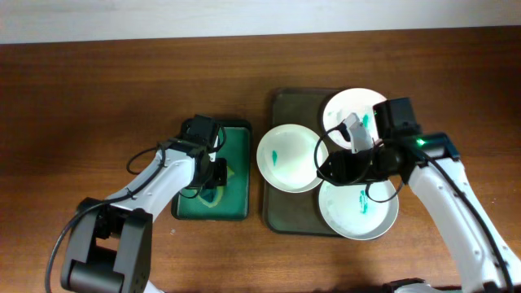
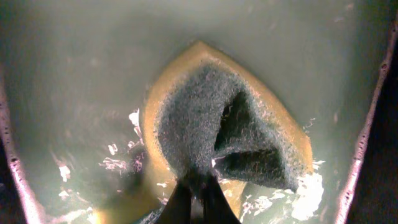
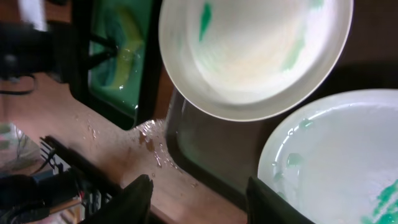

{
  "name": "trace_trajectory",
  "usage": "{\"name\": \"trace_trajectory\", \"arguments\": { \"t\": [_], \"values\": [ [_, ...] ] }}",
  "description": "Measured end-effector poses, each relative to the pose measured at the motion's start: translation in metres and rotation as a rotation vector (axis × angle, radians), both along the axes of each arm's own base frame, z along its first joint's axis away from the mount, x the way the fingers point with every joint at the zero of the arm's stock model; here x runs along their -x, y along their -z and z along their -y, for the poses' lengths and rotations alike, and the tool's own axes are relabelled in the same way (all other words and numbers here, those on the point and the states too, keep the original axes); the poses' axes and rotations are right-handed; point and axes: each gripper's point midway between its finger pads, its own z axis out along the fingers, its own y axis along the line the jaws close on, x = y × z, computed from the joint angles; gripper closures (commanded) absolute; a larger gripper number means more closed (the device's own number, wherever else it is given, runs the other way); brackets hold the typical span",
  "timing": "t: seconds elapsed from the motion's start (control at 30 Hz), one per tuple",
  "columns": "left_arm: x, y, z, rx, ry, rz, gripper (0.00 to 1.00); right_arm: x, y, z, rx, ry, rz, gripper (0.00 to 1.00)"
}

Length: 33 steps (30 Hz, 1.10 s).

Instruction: Clean dirty plates on tray and stack at the side

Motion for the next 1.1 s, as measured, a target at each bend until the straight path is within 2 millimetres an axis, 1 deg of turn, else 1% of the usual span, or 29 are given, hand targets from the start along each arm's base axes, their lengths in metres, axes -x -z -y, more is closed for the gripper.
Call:
{"name": "trace_trajectory", "arguments": {
  "t": [0.03,0.07,0.1,0.13,0.17,0.23,0.27,0.3,0.33,0.4,0.43,0.47,0.57,0.6,0.67,0.73,0.8,0.87,0.9,1.03,1.1],
  "values": [
    [0.002,-0.003,-0.001,-0.006,0.000,-0.016,1.00,0.000,0.007,0.000,-0.001,0.026,-0.047,0.62],
    [0.005,-0.007,-0.002,-0.013,0.000,-0.039,1.00,0.004,0.016,-0.001,-0.001,0.074,-0.129,0.60],
    [0.008,-0.014,-0.003,-0.022,0.000,-0.066,1.00,0.006,0.024,-0.005,0.004,0.105,-0.195,0.49],
    [0.002,-0.024,-0.001,-0.018,0.001,-0.055,1.00,0.007,0.032,-0.011,0.012,0.136,-0.247,0.48],
    [-0.006,-0.034,0.002,-0.011,0.002,-0.032,1.00,0.008,0.038,-0.016,0.029,0.164,-0.279,0.47],
    [-0.024,-0.062,0.008,0.013,0.003,0.039,1.00,0.008,0.057,-0.028,0.069,0.226,-0.341,0.49],
    [-0.027,-0.074,0.009,0.020,0.003,0.064,1.00,0.003,0.070,-0.039,0.078,0.270,-0.364,0.54],
    [-0.028,-0.082,0.009,0.027,0.003,0.085,1.00,0.000,0.080,-0.046,0.086,0.310,-0.387,0.56],
    [-0.027,-0.088,0.009,0.030,0.003,0.094,1.00,0.002,0.088,-0.050,0.111,0.350,-0.420,0.56],
    [-0.025,-0.095,0.008,0.035,0.003,0.107,1.00,0.004,0.097,-0.051,0.147,0.416,-0.454,0.56],
    [-0.025,-0.099,0.008,0.038,0.003,0.119,1.00,0.002,0.102,-0.049,0.164,0.472,-0.465,0.56],
    [-0.025,-0.102,0.008,0.041,0.003,0.127,1.00,0.001,0.104,-0.047,0.175,0.497,-0.466,0.56],
    [-0.025,-0.107,0.008,0.046,0.003,0.141,1.00,0.001,0.118,-0.034,0.227,0.605,-0.466,0.56],
    [-0.025,-0.108,0.008,0.047,0.003,0.145,1.00,-0.003,0.125,-0.033,0.220,0.637,-0.451,0.56],
    [-0.025,-0.110,0.008,0.049,0.003,0.150,1.00,-0.003,0.131,-0.031,0.215,0.658,-0.445,0.59],
    [-0.025,-0.110,0.008,0.049,0.003,0.151,1.00,-0.006,0.133,-0.031,0.208,0.677,-0.437,0.74],
    [-0.025,-0.110,0.008,0.049,0.003,0.151,1.00,-0.007,0.134,-0.030,0.215,0.680,-0.426,0.87],
    [-0.025,-0.110,0.008,0.049,0.003,0.151,1.00,-0.011,0.136,-0.022,0.254,0.675,-0.382,0.91],
    [-0.025,-0.110,0.008,0.049,0.003,0.151,1.00,-0.013,0.137,-0.018,0.274,0.666,-0.359,0.96],
    [-0.025,-0.110,0.008,0.049,0.003,0.151,1.00,-0.022,0.136,-0.008,0.336,0.607,-0.266,0.96],
    [-0.025,-0.110,0.008,0.049,0.003,0.151,1.00,-0.033,0.129,-0.001,0.388,0.565,-0.189,0.96]
  ]
}}
